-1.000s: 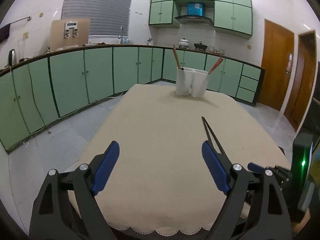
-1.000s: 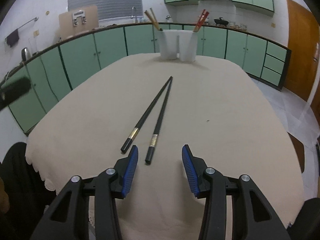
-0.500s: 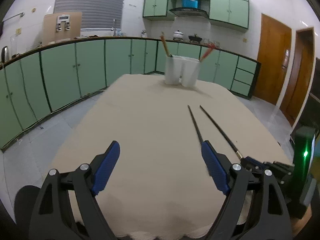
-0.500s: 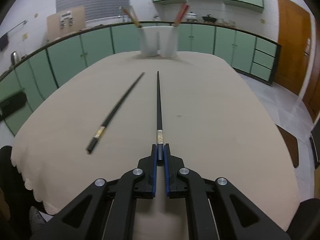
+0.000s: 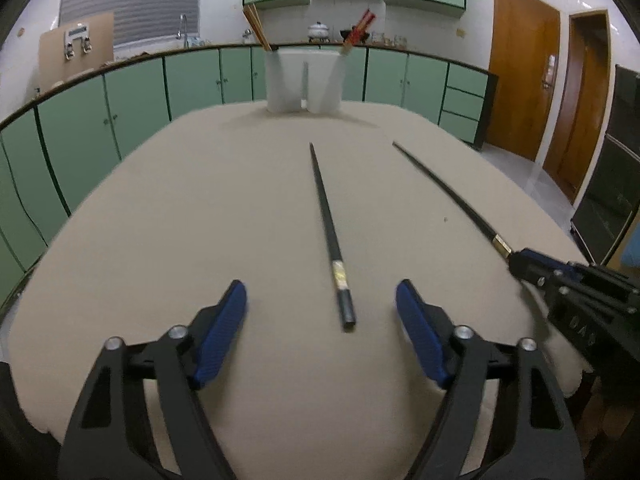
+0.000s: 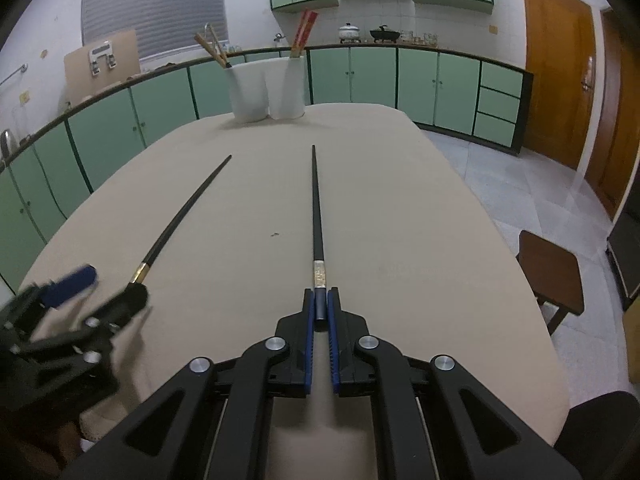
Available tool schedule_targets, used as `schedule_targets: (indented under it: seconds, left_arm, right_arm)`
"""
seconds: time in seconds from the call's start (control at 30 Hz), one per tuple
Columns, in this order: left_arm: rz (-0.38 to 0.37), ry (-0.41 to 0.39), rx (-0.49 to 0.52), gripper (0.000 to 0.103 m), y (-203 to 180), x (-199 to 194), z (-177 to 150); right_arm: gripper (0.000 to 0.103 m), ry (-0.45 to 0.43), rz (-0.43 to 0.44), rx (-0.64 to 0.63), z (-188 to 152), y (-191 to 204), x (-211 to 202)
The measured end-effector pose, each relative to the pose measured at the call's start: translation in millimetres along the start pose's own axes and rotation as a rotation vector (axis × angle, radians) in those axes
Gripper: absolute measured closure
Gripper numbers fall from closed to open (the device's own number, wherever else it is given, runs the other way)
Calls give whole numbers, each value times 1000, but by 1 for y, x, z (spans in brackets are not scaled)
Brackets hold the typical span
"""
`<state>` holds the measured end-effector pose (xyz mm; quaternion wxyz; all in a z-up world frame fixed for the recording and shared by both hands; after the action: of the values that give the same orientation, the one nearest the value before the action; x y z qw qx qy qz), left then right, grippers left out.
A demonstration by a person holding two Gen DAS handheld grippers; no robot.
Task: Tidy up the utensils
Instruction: 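Grasp a black chopstick with the left tool while the right tool grasps the other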
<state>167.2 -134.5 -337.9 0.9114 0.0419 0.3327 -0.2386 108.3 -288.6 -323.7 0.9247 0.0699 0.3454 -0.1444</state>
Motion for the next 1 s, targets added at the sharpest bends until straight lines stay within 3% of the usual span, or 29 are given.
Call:
schedule_targets:
  seconds: [0.07, 0.13, 0.2, 0.47, 0.7, 0.83, 0.9, 1.0]
  left_arm:
    - [8, -12, 7, 48, -2, 0, 0]
    - [-14, -13, 6, 79, -2, 1, 1]
    - [-28, -11, 7, 96, -3, 0, 1]
    - [43, -49, -68, 97, 15, -20, -1]
    - [91, -10, -54, 92, 20, -23, -10]
    - [79, 2, -43, 92, 18, -26, -13]
    - [57, 7, -43, 97, 18, -24, -11]
    - [28, 9, -47, 97, 19, -22, -4]
  right_arm:
    - [96, -2, 0, -5, -1, 0, 0]
    - [96, -4, 1, -10, 0, 3, 0]
    - [96, -4, 7, -12, 0, 4, 0]
    - [96, -15, 58, -67, -1, 25, -4]
    - [94, -1, 90, -82, -5, 31, -5]
    - [92, 12, 92, -64, -7, 27, -8]
    - [92, 17, 92, -66, -6, 28, -6]
    - [96, 32, 102, -62, -3, 29, -5]
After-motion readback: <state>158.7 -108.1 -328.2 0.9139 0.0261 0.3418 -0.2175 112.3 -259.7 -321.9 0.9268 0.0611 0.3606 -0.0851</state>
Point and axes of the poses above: each gripper's, at about its wrist camera, not at the fingertips, and x roughly the way its jaws point, y to its left, z to its top, the point moved 1 cm from there along x, roughly the way its jaws point, and after that the axes turned 6 degrees about -z, right-handed, at the moved point
